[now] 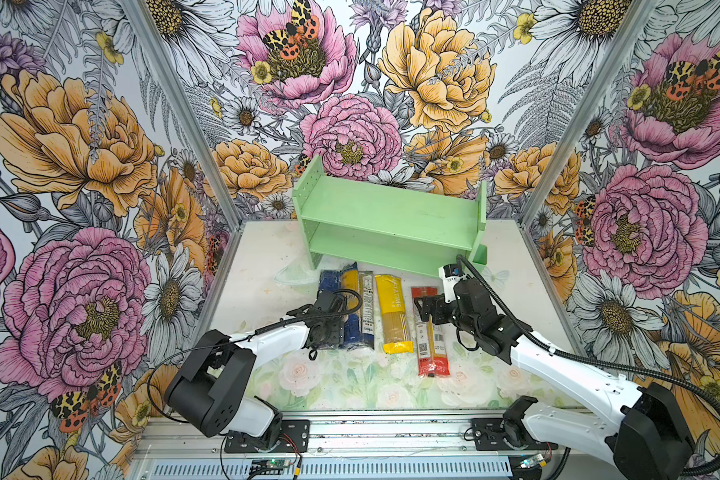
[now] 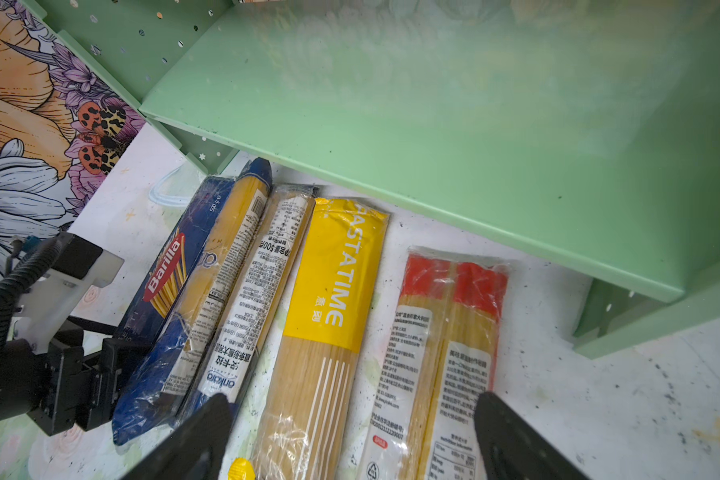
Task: Place and organize the pasta boxes and bags onto the shelf
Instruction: 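Lower the left gripper around the blue Barilla box and close it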
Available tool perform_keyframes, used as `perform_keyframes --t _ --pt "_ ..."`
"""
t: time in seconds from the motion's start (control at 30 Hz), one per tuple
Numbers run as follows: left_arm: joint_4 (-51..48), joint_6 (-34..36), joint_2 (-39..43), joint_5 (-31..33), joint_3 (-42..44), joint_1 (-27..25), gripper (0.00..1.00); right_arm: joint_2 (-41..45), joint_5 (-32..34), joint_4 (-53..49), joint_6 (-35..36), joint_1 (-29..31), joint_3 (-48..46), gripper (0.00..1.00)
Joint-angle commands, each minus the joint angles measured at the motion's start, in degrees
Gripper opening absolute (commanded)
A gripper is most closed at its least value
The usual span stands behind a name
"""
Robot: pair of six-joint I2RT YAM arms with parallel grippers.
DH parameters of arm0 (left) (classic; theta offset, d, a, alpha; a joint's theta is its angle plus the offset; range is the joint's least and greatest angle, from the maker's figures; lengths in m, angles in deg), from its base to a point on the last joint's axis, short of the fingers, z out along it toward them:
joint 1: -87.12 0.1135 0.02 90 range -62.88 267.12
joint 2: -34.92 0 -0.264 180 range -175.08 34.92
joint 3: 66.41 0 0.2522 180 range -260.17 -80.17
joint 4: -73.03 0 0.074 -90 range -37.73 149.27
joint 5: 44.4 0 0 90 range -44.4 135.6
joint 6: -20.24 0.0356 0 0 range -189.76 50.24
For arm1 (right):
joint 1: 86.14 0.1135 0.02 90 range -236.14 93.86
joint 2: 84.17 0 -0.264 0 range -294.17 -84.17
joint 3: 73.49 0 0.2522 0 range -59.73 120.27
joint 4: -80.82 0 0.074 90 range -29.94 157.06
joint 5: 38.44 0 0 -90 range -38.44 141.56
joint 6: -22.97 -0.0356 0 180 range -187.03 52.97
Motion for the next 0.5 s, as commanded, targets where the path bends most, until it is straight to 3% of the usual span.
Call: perform_keyframes --t 0.0,0.2,0.47 --pt "0.9 -2.9 -2.6 -2.9 0.8 -1.3 0.8 1.8 0.2 1.6 1.0 0.4 -0.6 0.93" --pt "-0.4 -3.5 -0.9 -2.8 1.3 -1.2 0.79 2.2 0.4 1.7 1.0 0.4 -0.9 0.93" --pt "-1.4 -3.2 -0.7 -3.0 1.4 -0.5 0.56 2.2 0.4 1.6 1.1 0.4 -0.9 0.93"
